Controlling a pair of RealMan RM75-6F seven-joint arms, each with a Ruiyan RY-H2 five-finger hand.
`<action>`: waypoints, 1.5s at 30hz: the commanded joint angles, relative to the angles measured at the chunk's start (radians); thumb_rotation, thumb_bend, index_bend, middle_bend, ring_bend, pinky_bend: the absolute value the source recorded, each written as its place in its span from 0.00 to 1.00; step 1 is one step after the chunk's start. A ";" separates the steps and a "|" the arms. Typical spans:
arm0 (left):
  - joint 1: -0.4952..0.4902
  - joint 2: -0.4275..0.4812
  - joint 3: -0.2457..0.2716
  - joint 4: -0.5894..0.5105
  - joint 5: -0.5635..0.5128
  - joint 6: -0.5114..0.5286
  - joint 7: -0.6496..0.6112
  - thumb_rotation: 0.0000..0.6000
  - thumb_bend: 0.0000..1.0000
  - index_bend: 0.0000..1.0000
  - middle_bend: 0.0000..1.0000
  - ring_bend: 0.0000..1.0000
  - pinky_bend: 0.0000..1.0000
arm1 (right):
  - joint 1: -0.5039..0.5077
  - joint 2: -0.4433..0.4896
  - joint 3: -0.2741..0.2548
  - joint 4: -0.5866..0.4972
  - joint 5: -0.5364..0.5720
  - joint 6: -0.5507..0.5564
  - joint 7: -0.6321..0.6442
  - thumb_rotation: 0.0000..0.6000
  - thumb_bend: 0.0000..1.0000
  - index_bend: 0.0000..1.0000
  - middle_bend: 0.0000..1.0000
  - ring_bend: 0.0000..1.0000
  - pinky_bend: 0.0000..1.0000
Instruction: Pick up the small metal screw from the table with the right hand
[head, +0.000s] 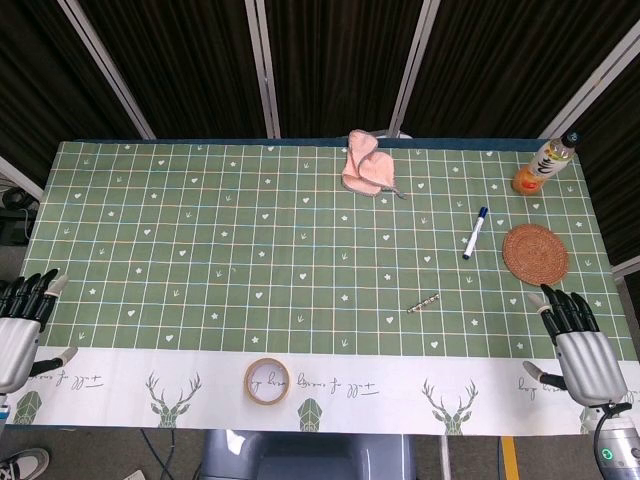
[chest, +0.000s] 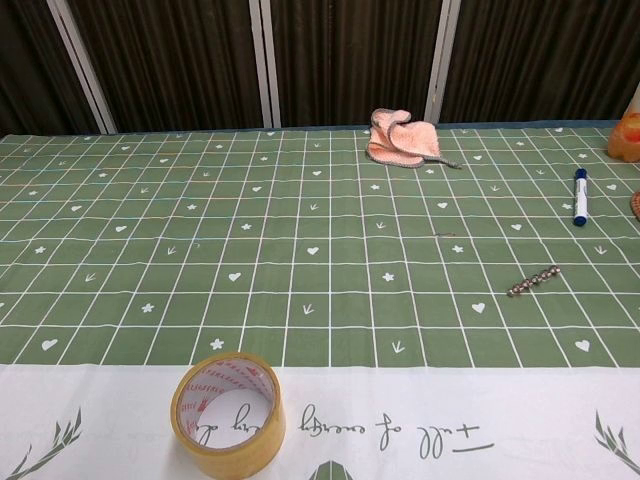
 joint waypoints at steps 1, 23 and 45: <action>0.001 0.001 -0.001 -0.002 -0.007 -0.002 -0.002 1.00 0.07 0.00 0.00 0.00 0.00 | 0.000 -0.001 0.000 0.000 0.005 -0.004 -0.004 1.00 0.04 0.07 0.00 0.00 0.01; 0.000 0.003 -0.010 -0.008 -0.026 -0.005 -0.003 1.00 0.07 0.00 0.00 0.00 0.00 | 0.021 -0.019 0.007 -0.020 0.024 -0.039 0.006 1.00 0.06 0.13 0.00 0.00 0.01; -0.008 0.003 -0.018 -0.016 -0.048 -0.025 -0.029 1.00 0.07 0.00 0.00 0.00 0.00 | 0.239 -0.335 0.088 0.152 0.123 -0.273 -0.167 1.00 0.10 0.40 0.09 0.00 0.01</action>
